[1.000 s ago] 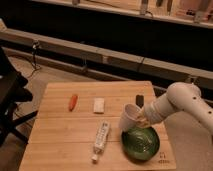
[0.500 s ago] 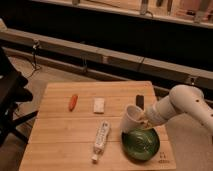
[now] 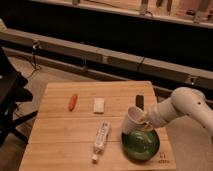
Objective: Place the ceramic cup in the ceramic bowl
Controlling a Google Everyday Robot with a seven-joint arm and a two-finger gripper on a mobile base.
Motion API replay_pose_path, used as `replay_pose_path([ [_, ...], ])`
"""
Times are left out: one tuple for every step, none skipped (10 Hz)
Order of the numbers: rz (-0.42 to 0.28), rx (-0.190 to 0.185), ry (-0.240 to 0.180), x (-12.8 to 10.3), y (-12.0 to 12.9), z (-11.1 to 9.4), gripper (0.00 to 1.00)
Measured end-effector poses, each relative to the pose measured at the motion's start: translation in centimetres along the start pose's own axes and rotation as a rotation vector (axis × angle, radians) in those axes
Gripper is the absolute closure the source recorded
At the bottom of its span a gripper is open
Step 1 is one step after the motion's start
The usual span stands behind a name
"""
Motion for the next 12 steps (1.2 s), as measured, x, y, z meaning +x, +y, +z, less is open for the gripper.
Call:
replay_pose_path([
  [0.002,0.001,-0.001,0.0,0.2,0.1,1.00],
  [0.005,0.002,-0.002,0.1,0.4,0.1,1.00],
  [0.007,0.003,-0.003,0.0,0.5,0.2,1.00],
  [0.008,0.005,-0.004,0.0,0.7,0.2,1.00],
  [0.009,0.006,-0.005,0.0,0.8,0.3,1.00],
  [0.010,0.006,-0.006,0.1,0.9,0.3,1.00],
  [0.012,0.007,-0.007,0.0,1.0,0.4,1.00],
  [0.013,0.007,-0.009,0.0,1.2,0.4,1.00],
  [0.014,0.008,-0.009,0.0,1.2,0.4,1.00],
  [0.015,0.008,-0.011,0.0,1.4,0.4,1.00],
  [0.016,0.010,-0.011,0.0,1.4,0.4,1.00],
  [0.017,0.010,-0.012,0.0,1.5,0.5,1.00],
])
